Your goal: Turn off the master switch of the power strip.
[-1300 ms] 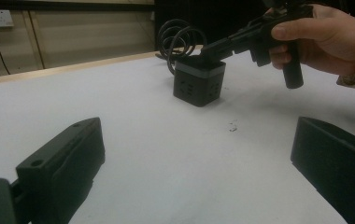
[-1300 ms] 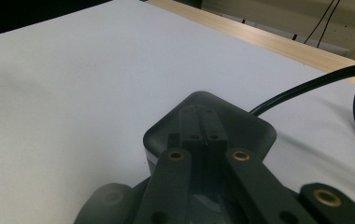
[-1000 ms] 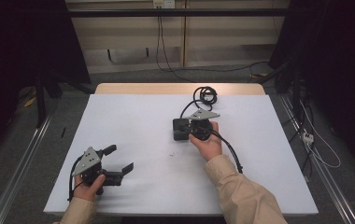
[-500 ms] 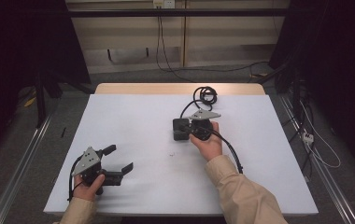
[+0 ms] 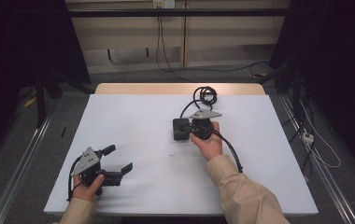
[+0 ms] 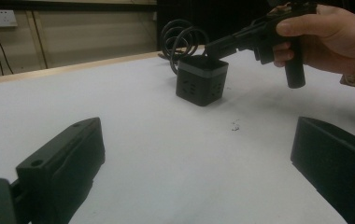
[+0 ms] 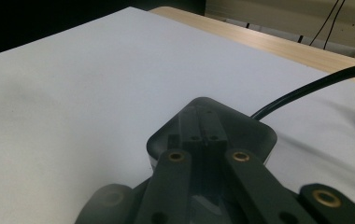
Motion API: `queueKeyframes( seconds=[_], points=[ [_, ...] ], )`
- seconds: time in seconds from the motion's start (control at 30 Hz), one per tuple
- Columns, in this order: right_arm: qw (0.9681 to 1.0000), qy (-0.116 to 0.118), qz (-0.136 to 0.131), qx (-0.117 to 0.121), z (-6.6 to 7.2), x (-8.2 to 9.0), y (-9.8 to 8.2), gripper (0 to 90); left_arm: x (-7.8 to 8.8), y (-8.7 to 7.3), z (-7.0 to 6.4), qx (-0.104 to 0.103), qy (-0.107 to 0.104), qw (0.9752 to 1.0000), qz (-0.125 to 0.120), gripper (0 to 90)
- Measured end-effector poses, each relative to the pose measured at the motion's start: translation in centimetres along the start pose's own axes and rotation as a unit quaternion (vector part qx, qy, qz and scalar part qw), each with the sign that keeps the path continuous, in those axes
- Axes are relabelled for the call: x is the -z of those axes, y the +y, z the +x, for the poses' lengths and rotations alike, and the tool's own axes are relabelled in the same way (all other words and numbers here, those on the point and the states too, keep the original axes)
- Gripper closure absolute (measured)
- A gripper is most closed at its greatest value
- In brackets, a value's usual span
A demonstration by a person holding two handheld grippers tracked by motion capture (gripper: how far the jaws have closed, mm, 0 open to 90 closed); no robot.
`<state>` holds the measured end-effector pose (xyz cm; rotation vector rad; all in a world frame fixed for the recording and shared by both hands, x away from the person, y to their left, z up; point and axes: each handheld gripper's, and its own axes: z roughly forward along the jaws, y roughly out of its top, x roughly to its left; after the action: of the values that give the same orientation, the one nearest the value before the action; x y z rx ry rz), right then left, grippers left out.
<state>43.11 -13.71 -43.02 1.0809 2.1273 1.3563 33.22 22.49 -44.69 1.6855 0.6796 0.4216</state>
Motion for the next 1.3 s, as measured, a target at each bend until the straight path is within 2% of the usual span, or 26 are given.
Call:
queueKeyframes(
  seconds=[0.17, 0.33, 0.4, 0.57, 0.73, 0.8, 0.9, 1.17, 1.3],
  points=[
    [1.0, -0.002, 0.001, 0.005, -0.1, 0.1, 0.0, 90.0, 0.0, 0.0, 0.0, -0.003, 0.0, 1.0, 0.002, 2.9],
    [0.9999, 0.002, -0.012, -0.004, -0.1, 0.3, 0.0, 88.4, 0.1, 0.0, 0.1, -0.002, 0.0, 1.0, 0.001, 2.9],
    [0.9999, 0.004, -0.015, -0.008, 0.0, 0.4, 0.1, 78.7, 0.1, 0.0, 0.1, -0.001, 0.001, 1.0, 0.0, 2.9],
    [0.9998, 0.013, -0.007, -0.01, 0.3, 0.6, 0.0, 64.2, 0.1, 0.0, 0.1, -0.002, 0.0, 1.0, 0.002, 2.9],
    [0.9997, 0.017, -0.001, -0.017, 0.3, 1.1, -0.3, 44.0, 0.0, 0.0, 0.0, -0.001, 0.0, 1.0, 0.0, 2.9],
    [0.9997, 0.02, -0.004, -0.017, 0.3, 1.5, -0.4, 40.7, -0.1, 0.0, 0.0, -0.001, 0.0, 1.0, 0.0, 2.8],
    [0.9996, 0.021, -0.002, -0.02, 0.2, 2.1, -0.6, 30.8, -0.1, 0.0, 0.0, -0.001, -0.001, 1.0, 0.0, 2.9],
    [0.9995, 0.021, 0.0, -0.023, -0.2, 3.9, -1.6, 24.1, -0.1, 0.0, 0.0, -0.003, -0.001, 1.0, 0.002, 2.9],
    [0.9998, 0.013, 0.012, -0.01, -0.2, 4.7, -2.3, 22.1, -0.2, 0.0, -0.1, 0.001, 0.0, 1.0, 0.003, 2.8]
  ],
)
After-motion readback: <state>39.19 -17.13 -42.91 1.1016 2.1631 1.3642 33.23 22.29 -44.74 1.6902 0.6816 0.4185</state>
